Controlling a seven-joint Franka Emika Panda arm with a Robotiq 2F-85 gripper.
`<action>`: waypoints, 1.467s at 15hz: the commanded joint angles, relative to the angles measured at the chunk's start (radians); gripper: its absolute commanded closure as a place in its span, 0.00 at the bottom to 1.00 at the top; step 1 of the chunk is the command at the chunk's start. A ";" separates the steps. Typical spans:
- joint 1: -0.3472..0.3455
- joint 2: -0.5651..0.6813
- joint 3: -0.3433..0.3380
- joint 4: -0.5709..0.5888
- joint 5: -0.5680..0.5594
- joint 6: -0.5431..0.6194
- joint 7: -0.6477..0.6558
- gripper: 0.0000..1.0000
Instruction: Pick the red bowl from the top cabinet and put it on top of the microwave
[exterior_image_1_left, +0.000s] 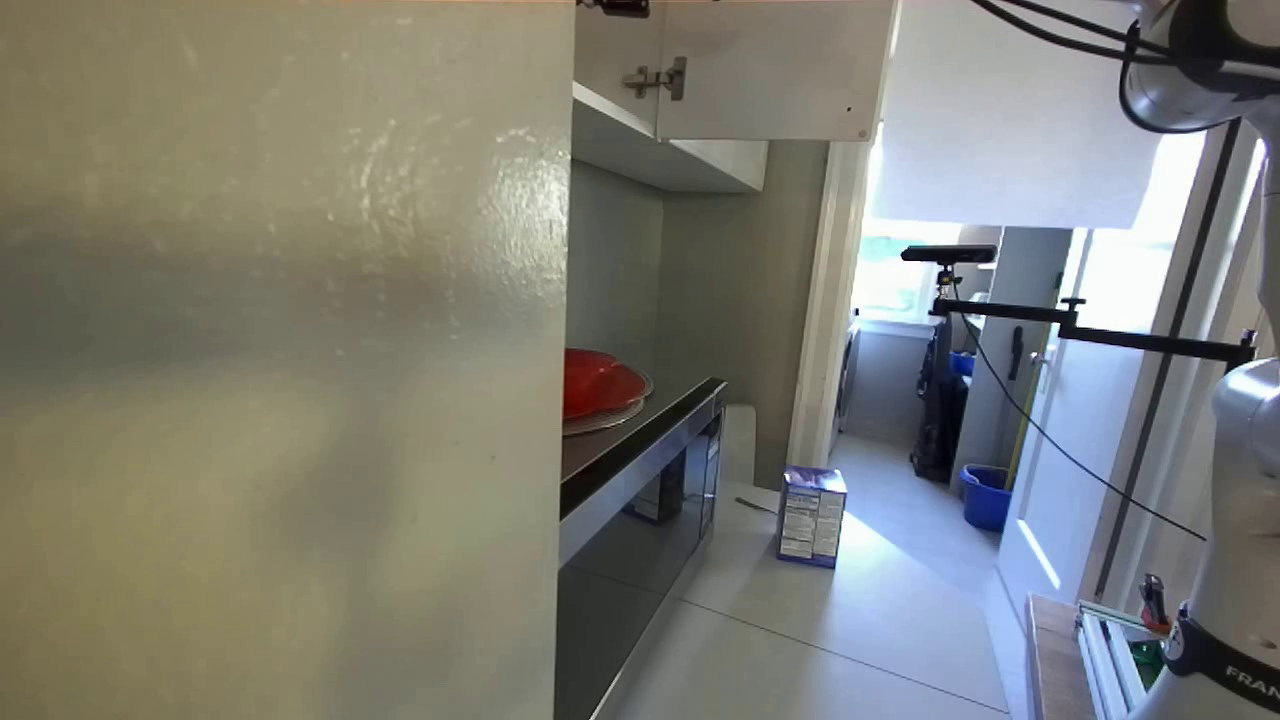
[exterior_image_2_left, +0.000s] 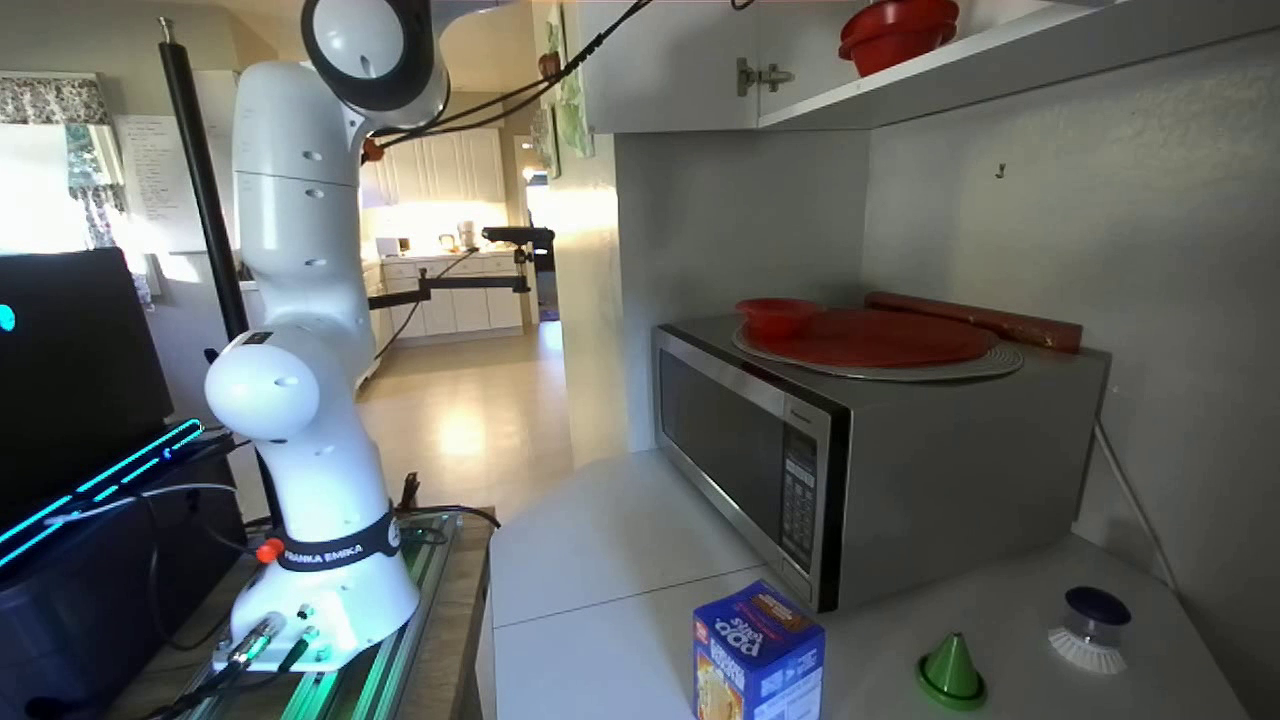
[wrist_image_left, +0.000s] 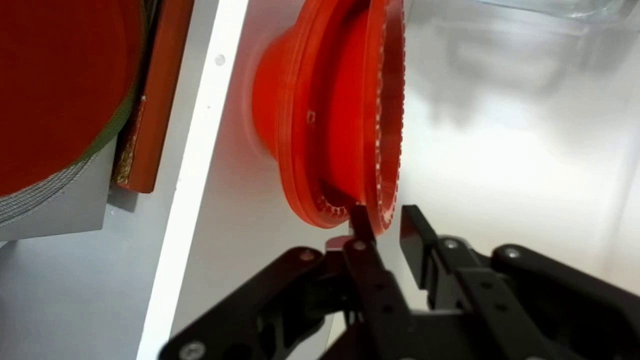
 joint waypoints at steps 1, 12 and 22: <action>0.011 0.042 -0.002 0.071 -0.027 -0.003 0.053 0.79; 0.036 0.073 -0.007 0.109 -0.033 0.000 0.058 1.00; -0.004 -0.006 0.003 0.057 0.110 0.033 0.009 0.99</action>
